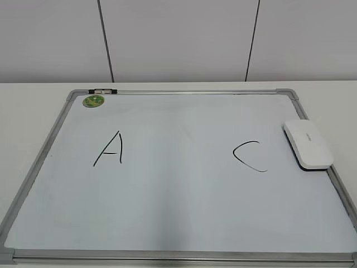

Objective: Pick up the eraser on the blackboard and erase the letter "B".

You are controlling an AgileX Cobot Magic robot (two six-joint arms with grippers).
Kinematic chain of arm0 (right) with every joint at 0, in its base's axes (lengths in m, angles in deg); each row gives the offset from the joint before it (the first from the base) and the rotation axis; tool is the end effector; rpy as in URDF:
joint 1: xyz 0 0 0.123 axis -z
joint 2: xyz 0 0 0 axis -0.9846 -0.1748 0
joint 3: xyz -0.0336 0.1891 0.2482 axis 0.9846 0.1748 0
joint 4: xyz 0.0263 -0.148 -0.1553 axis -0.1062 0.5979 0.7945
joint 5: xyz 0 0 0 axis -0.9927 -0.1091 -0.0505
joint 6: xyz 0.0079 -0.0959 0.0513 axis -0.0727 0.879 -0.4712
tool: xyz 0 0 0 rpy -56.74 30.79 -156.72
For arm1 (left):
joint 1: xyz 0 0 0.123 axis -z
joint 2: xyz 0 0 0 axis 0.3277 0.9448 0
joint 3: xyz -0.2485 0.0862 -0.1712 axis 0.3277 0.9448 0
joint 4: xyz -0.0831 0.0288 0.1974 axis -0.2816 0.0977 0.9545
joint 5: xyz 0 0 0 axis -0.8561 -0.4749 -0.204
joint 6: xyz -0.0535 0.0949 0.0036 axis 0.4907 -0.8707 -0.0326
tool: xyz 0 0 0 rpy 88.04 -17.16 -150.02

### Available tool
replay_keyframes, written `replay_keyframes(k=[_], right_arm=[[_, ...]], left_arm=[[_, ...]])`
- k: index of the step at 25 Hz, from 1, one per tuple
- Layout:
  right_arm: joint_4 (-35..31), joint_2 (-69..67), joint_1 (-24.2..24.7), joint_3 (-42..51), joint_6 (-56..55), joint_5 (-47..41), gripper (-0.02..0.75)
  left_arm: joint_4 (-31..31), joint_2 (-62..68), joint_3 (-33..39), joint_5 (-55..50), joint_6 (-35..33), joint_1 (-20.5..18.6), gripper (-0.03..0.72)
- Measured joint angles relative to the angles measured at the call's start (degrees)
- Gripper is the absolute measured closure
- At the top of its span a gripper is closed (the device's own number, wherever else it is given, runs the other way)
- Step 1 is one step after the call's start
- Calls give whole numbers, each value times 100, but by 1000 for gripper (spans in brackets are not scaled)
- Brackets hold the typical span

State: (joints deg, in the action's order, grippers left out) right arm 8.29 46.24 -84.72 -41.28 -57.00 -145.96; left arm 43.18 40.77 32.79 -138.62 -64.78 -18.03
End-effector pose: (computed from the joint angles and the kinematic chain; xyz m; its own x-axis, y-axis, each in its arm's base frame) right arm -0.0556 -0.0108 0.2446 -0.4988 -0.0818 -0.8628 -0.0554 0.9965 -0.0625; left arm -0.0518 0.0010 0.2515 -0.4912 0.0744 -0.8679 0.0511 0.9971 0.0566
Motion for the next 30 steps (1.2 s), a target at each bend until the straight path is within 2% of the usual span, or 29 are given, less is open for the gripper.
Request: replay_keyframes(k=[30], right_arm=[[0,0,0,0,0,0,146]], left_arm=[[0,0,0,0,0,0,446]])
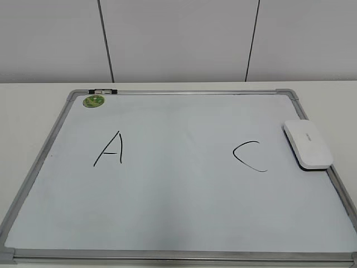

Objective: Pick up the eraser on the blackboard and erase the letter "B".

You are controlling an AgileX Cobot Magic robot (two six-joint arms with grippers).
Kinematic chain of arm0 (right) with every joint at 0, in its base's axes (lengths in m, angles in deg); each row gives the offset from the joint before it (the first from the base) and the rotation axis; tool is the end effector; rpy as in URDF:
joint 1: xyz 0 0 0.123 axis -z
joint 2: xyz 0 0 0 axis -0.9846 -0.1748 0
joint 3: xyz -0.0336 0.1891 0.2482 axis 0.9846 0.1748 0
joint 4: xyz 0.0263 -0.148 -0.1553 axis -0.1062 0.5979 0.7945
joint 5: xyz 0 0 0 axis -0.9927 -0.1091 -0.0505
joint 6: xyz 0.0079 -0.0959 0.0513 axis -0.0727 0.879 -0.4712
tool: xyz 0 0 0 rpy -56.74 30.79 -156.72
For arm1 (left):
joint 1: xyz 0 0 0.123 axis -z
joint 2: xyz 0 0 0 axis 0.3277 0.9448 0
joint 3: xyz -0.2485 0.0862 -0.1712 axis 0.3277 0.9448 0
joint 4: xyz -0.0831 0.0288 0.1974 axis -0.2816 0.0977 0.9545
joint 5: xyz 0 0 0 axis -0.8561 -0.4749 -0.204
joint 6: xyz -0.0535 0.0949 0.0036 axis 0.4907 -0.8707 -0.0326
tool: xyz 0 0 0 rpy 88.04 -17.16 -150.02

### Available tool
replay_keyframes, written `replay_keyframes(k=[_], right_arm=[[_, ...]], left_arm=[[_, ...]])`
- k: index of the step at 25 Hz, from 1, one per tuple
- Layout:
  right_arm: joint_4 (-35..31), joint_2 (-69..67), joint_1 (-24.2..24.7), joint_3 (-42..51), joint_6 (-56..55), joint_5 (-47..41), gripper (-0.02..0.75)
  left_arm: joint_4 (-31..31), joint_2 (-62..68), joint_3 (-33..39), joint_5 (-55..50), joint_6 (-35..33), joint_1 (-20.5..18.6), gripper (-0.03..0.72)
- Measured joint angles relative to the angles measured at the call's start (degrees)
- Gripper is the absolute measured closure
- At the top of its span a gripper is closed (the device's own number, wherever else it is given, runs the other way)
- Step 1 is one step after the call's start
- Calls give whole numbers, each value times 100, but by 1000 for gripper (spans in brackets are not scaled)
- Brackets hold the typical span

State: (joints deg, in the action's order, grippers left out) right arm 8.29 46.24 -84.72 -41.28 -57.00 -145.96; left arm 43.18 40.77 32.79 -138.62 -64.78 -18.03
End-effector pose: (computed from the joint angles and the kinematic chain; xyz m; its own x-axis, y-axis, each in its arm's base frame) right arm -0.0556 -0.0108 0.2446 -0.4988 -0.0818 -0.8628 -0.0554 0.9965 -0.0625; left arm -0.0518 0.0010 0.2515 -0.4912 0.0744 -0.8679 0.0511 0.9971 0.0566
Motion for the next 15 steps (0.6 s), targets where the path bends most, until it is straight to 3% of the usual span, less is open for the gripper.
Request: replay_keyframes(k=[15], right_arm=[[0,0,0,0,12,0,147]], left_arm=[[0,0,0,0,0,0,447]])
